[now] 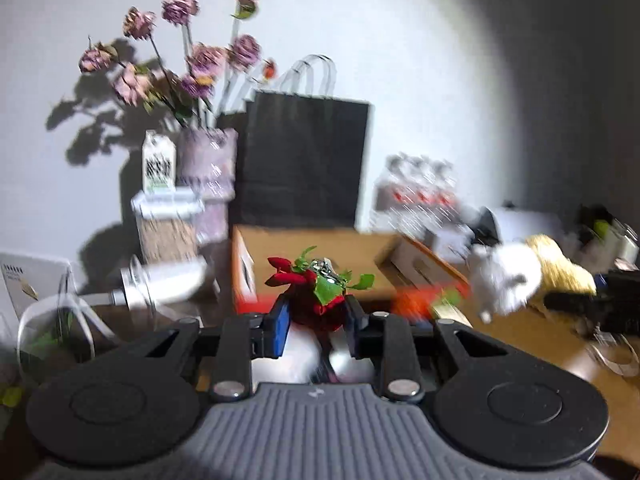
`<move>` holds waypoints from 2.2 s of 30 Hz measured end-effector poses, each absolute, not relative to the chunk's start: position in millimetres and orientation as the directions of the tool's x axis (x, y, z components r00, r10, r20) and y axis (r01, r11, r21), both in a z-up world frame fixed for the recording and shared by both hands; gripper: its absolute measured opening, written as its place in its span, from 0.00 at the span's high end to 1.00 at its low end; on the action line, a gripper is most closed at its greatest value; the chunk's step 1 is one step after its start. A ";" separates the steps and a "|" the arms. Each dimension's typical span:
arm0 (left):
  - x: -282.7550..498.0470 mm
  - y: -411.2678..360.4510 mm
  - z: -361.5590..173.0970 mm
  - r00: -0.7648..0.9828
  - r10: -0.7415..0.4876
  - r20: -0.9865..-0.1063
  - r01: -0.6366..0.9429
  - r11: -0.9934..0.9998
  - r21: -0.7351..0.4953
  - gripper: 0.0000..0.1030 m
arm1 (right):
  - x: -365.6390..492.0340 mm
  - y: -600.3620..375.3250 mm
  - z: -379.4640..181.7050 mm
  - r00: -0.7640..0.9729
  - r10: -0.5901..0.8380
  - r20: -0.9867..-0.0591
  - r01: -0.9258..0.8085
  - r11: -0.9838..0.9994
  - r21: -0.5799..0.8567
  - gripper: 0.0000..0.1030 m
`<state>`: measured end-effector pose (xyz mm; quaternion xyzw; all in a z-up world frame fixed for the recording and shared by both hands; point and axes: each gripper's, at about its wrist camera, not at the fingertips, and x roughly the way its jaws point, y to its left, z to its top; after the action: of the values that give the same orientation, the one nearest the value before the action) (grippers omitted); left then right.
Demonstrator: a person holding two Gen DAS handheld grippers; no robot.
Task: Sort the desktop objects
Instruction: 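Carry the plush toy and rose into the cardboard box while both tools open, then withdraw both open tools from the box back over the table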
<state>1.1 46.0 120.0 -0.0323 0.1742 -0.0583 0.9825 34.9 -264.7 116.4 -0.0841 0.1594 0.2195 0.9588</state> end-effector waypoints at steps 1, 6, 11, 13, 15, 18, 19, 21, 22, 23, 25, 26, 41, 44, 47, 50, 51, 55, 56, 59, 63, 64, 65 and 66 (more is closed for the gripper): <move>23.7 48.2 128.7 0.935 -0.111 -0.335 0.090 0.993 -0.079 0.72 | 53.6 -257.3 120.0 0.856 0.383 -0.346 -0.443 0.889 -0.113 0.56; 139.4 55.0 146.3 0.909 -0.057 -0.413 0.024 0.996 -0.084 0.72 | 173.5 -203.2 127.2 0.816 0.337 -0.469 -0.451 0.879 -0.153 0.56; 238.7 55.0 127.5 0.845 -0.039 -0.533 -0.030 0.992 -0.121 0.72 | 279.9 -169.4 98.9 0.700 0.240 -0.673 -0.414 0.904 -0.109 0.56; 269.2 50.0 113.7 0.809 -0.023 -0.588 -0.054 0.992 -0.112 0.72 | 308.5 -164.9 82.0 0.667 0.187 -0.722 -0.374 0.921 -0.107 0.56; 291.0 41.5 100.5 0.779 -0.003 -0.627 -0.048 0.997 -0.065 0.72 | 330.6 -163.1 71.1 0.649 0.143 -0.747 -0.338 0.934 -0.115 0.55; 309.0 27.1 79.6 0.742 0.058 -0.668 -0.029 0.998 0.054 0.71 | 348.6 -163.1 55.2 0.642 0.109 -0.759 -0.312 0.941 -0.128 0.54; 313.9 23.6 72.6 0.727 0.086 -0.681 -0.024 0.995 0.099 0.71 | 351.8 -162.5 51.3 0.643 0.107 -0.758 -0.317 0.939 -0.135 0.54; 322.6 24.6 60.3 0.700 0.132 -0.702 -0.049 0.989 0.138 0.69 | 356.9 -163.2 42.5 0.641 0.107 -0.760 -0.312 0.941 -0.130 0.52; 325.2 26.3 54.2 0.682 0.149 -0.716 -0.062 0.987 0.147 0.68 | 359.8 -166.3 38.1 0.629 0.101 -0.771 -0.297 0.948 -0.118 0.51; 329.0 28.4 50.0 0.669 0.156 -0.726 -0.070 0.987 0.147 0.67 | 362.6 -170.5 32.3 0.613 0.098 -0.784 -0.271 0.958 -0.091 0.50; 333.5 33.8 43.5 0.634 0.130 -0.762 -0.072 0.991 0.109 0.65 | 362.3 -171.1 32.2 0.624 0.087 -0.777 -0.255 0.962 -0.098 0.43; 332.3 34.0 44.5 0.639 0.116 -0.760 -0.066 0.993 0.096 0.61 | 361.5 -168.8 32.2 0.622 0.077 -0.779 -0.248 0.963 -0.102 0.37; 185.9 52.8 125.6 0.858 0.082 -0.506 -0.080 0.996 0.027 0.01 | 219.6 -226.9 100.3 0.807 0.254 -0.533 -0.266 0.962 0.056 0.00; 117.3 58.1 118.4 0.882 0.035 -0.471 -0.044 0.999 -0.008 0.00 | 168.1 -233.4 87.3 0.812 0.245 -0.530 -0.272 0.962 0.027 0.01; 62.9 48.8 103.0 0.900 -0.014 -0.435 0.017 1.000 0.002 0.00 | 114.8 -239.2 73.9 0.806 0.312 -0.503 -0.303 0.947 0.101 0.01; 13.3 39.7 81.7 0.903 -0.094 -0.419 0.111 0.994 0.017 0.00 | 72.6 -242.8 58.8 0.786 0.378 -0.489 -0.354 0.924 0.145 0.01; 3.2 37.8 74.4 0.906 -0.104 -0.411 0.121 0.992 0.016 0.00 | 56.5 -243.4 55.1 0.790 0.381 -0.481 -0.366 0.922 0.130 0.01; -36.9 33.3 43.0 0.885 -0.142 -0.443 0.119 0.990 -0.078 0.00 | 13.7 -239.0 36.8 0.759 0.401 -0.513 -0.371 0.914 0.165 0.01; -42.4 31.7 38.0 0.881 -0.145 -0.451 0.123 0.989 -0.078 0.00 | 4.3 -238.9 33.0 0.755 0.408 -0.513 -0.372 0.911 0.177 0.01; -57.7 29.7 26.9 0.887 -0.124 -0.445 0.094 0.992 -0.089 0.00 | -22.7 -233.4 24.8 0.760 0.416 -0.499 -0.394 0.906 0.155 0.01; -55.6 31.2 22.8 0.866 -0.127 -0.483 0.095 0.991 -0.090 0.00 | -38.7 -230.8 11.8 0.772 0.389 -0.504 -0.366 0.919 0.147 0.00; -52.8 30.6 22.9 0.853 -0.128 -0.506 0.096 0.991 -0.088 0.00 | -39.1 -231.7 8.8 0.774 0.378 -0.508 -0.349 0.924 0.157 0.00; -50.0 29.9 22.4 0.836 -0.136 -0.531 0.108 0.991 -0.084 0.00 | -40.3 -233.5 5.9 0.777 0.370 -0.510 -0.336 0.928 0.161 0.00; -54.4 30.1 19.4 0.826 -0.145 -0.544 0.119 0.989 -0.084 0.00 | -39.8 -233.7 4.6 0.775 0.364 -0.516 -0.330 0.930 0.162 0.00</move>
<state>-54.4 30.1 19.4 -0.0235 0.2864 -0.0691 0.9553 -39.8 -233.7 4.6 0.0310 0.2802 0.1842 0.9416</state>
